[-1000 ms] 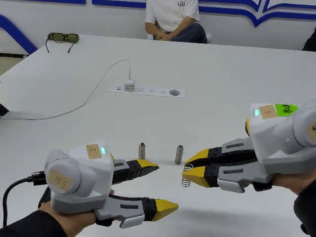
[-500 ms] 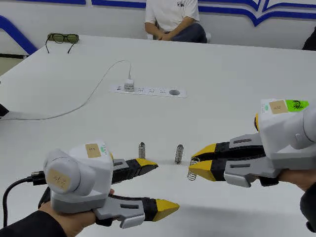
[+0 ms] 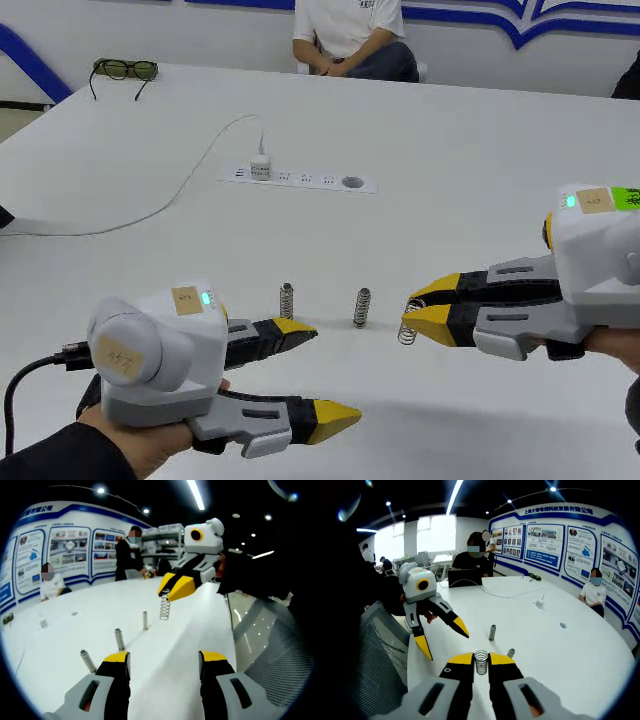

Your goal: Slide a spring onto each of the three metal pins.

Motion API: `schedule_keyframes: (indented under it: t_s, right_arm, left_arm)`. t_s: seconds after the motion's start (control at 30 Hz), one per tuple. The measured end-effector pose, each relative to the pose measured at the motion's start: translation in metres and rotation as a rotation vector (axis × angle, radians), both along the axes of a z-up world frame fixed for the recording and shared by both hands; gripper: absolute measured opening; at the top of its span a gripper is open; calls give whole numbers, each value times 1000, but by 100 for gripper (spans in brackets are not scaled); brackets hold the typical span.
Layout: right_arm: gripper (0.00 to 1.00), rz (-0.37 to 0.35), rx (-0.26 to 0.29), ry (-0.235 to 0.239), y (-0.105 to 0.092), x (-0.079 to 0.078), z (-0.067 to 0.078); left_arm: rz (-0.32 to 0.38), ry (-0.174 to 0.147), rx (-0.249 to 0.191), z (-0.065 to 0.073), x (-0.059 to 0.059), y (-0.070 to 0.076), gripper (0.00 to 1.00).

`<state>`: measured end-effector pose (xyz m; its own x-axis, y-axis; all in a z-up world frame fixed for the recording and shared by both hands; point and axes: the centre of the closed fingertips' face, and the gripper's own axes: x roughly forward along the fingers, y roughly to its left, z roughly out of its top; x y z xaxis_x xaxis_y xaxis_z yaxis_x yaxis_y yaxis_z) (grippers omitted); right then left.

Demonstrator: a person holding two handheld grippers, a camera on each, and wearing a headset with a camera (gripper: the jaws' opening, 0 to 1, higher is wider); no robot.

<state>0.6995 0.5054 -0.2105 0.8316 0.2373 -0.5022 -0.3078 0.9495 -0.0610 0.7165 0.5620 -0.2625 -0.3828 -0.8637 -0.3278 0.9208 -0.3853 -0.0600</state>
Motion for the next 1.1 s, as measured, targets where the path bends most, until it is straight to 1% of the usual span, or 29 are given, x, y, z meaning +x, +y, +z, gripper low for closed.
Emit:
schedule_keyframes:
  t_s: [0.23, 0.43, 0.9, 1.1]
  right_arm:
    - [12, -39, -9, -8, -13, -4, 3]
    - [12, -89, -22, -22, -30, -6, 8]
    - [12, -157, -49, -49, -56, -6, 16]
    - [12, -204, -62, -57, -71, -6, 18]
  left_arm:
    - [-3, 0, -2, 0, -1, 0, 56]
    - [0, 0, 1, 0, 0, 0, 56]
    - [4, 2, 8, -2, 1, 0, 55]
    - [2, 1, 13, -3, 0, 0, 55]
